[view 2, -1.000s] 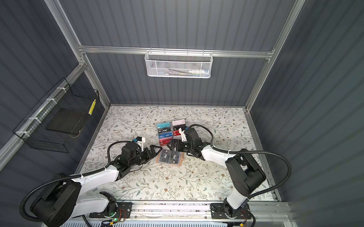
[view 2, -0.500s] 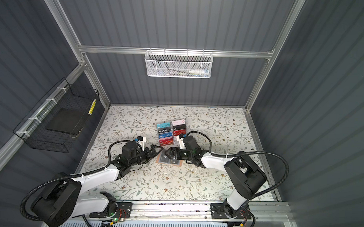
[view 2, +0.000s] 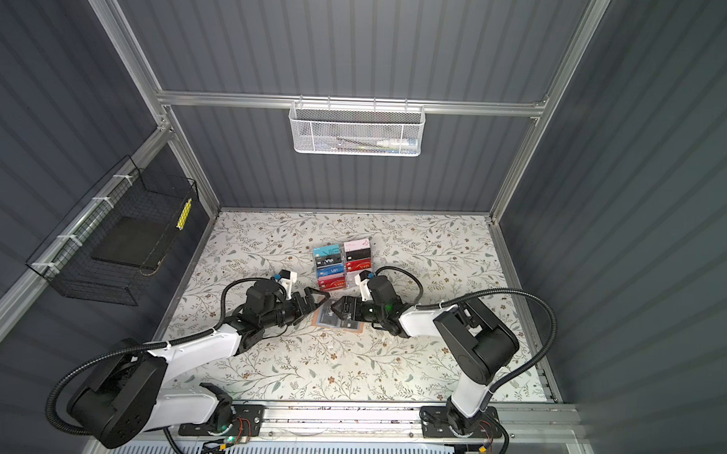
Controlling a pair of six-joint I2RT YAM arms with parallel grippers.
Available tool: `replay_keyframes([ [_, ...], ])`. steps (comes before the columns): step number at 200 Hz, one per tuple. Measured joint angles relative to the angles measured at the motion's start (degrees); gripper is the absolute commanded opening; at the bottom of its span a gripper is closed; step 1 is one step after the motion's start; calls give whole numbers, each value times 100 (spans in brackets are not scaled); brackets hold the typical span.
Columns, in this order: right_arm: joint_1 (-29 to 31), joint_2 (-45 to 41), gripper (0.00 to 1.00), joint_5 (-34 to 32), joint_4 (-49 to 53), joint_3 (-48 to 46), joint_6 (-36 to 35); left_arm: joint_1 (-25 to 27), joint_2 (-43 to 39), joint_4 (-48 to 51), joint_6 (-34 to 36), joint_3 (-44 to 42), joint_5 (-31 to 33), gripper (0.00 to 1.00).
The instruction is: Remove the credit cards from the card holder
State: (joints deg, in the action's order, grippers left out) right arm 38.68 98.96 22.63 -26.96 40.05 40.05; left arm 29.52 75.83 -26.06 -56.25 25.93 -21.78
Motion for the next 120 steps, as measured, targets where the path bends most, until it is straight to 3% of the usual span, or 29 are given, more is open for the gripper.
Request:
replay_keyframes([
  [68, -116, 24, 99, 101, -225, -103, 13, 17, 1182, -1016, -442, 52, -382, 100],
  [120, -197, 31, 99, 208, -787, -413, 76, 118, 1309, -1314, -597, 164, -398, 100],
])
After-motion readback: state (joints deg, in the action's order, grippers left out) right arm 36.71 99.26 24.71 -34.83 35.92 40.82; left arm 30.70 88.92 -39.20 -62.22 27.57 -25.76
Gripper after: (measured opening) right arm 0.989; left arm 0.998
